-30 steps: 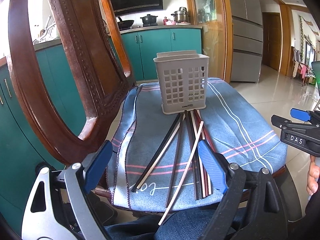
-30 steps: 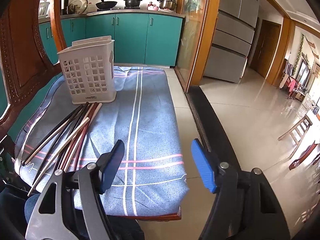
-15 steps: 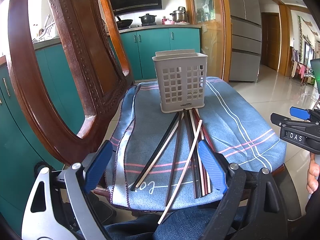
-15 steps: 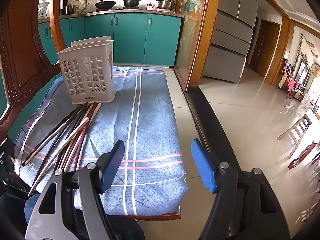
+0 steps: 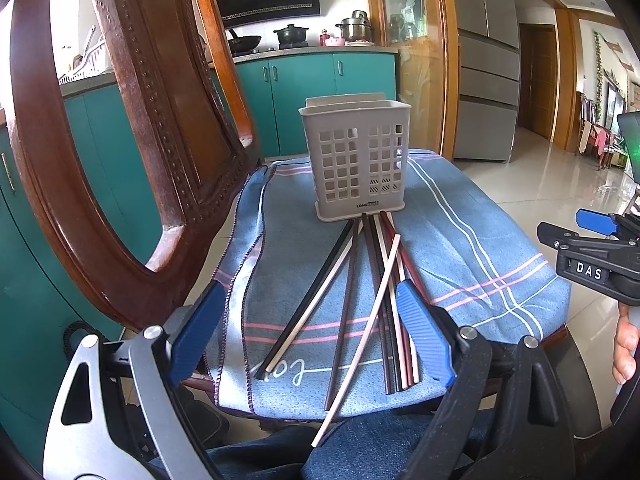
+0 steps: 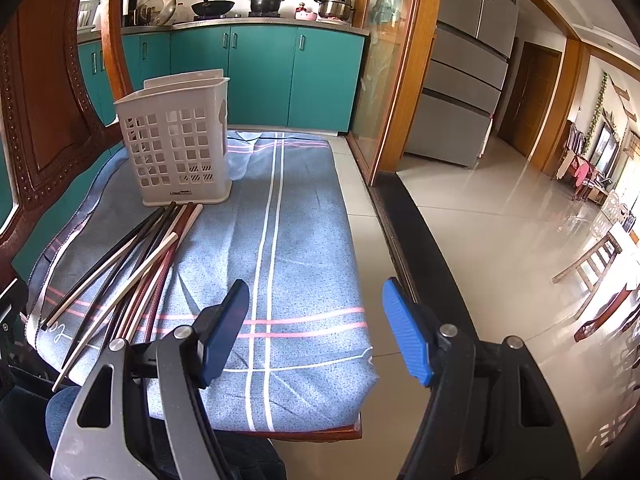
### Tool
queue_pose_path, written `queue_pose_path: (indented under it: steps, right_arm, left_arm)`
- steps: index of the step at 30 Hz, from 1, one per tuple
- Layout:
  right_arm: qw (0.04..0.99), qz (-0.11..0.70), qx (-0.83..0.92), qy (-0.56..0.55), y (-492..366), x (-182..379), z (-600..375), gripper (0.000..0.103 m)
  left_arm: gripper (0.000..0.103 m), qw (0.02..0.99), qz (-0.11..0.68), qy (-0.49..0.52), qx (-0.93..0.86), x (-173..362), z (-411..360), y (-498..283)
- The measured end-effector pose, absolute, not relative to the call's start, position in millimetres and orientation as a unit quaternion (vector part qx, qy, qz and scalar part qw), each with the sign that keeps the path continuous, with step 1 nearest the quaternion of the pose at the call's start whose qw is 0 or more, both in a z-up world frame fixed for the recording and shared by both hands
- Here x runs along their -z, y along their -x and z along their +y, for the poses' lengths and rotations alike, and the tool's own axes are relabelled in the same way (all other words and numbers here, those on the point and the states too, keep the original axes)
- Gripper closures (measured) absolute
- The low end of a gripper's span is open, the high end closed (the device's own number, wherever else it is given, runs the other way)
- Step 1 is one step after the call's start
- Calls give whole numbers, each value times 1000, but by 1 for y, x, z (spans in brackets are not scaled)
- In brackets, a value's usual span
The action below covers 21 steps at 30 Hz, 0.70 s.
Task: Organize utensils
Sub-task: 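Move both tools down toward the chopstick pile beside the white basket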
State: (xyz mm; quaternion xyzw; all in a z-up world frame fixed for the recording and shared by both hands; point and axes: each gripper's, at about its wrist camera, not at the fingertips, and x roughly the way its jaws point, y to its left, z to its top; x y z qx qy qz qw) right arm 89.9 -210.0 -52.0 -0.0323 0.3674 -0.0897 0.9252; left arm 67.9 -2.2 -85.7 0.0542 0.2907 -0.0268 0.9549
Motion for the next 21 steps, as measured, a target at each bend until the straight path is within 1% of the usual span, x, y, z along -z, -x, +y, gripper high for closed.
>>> queue_pose_path:
  steps: [1, 2, 4, 6, 7, 11, 12, 13, 16, 21]
  right_arm:
    - [926, 367, 87, 33, -91, 52, -209, 35]
    - [926, 367, 84, 33, -92, 51, -209, 40]
    - [927, 367, 72, 25, -97, 47, -207, 45]
    - [929, 366, 54, 10, -103, 41, -206, 52]
    - [930, 364, 43, 2, -108, 38, -205, 53]
    - [931, 364, 14, -12, -131, 34, -195, 62]
    - [927, 374, 0, -21, -141, 36, -192, 64]
    - [923, 383, -11, -29, -149, 39, -190, 65]
    - [905, 420, -43, -55, -172, 53, -182, 66]
    - [871, 478, -95, -60, -190, 80, -159, 66]
  left_arm:
    - [16, 955, 291, -54, 29, 86, -2, -68]
    - [18, 955, 291, -54, 31, 87, -2, -68]
    - [28, 953, 294, -53, 38, 87, -3, -70]
    - [33, 950, 303, -48, 52, 88, -5, -76]
    - [36, 949, 305, -46, 60, 87, -6, -80]
    - [46, 944, 314, -40, 93, 83, -9, -105]
    - [51, 941, 322, -35, 100, 84, -9, -118]
    - [55, 938, 330, -32, 103, 85, -8, -129]
    - [63, 927, 359, -31, 104, 90, -7, -168]
    - [63, 916, 391, -38, 84, 103, -6, -216]
